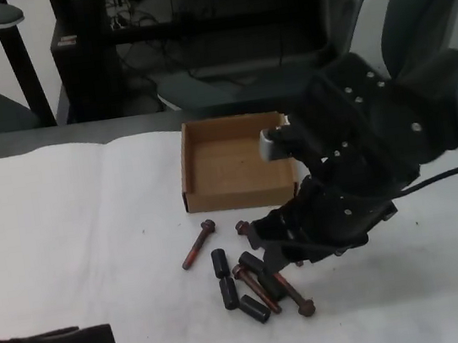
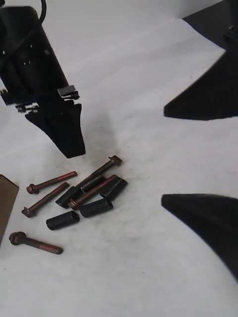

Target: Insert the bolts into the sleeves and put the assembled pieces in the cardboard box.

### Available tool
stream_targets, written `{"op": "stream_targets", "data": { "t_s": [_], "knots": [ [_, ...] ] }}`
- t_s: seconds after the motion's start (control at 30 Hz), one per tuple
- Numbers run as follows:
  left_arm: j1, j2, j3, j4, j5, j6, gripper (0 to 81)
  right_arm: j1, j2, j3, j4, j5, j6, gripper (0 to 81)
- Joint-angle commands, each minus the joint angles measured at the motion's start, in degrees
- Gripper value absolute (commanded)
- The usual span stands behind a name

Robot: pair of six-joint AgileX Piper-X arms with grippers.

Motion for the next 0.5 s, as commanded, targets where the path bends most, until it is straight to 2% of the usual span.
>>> {"op": "stream_targets", "data": {
  "t_s": [0.0, 0.27, 0.47],
  "knots": [
    [-0.1, 0.9, -1.2, -1.2, 0.8, 1.0, 47.3, -1.0, 2.6, -2.7, 1.6, 0.5, -1.2, 53.5],
    [-0.1, 1.0, -1.2, -1.9, 1.6, 1.0, 47.3, -2.9, 8.3, -10.4, 3.9, 3.4, -6.0, 53.5],
    [-0.1, 1.0, -1.2, -2.0, 1.6, 1.0, 47.3, -4.2, 12.8, -15.0, 7.9, 3.5, -6.6, 53.5]
  ]
}}
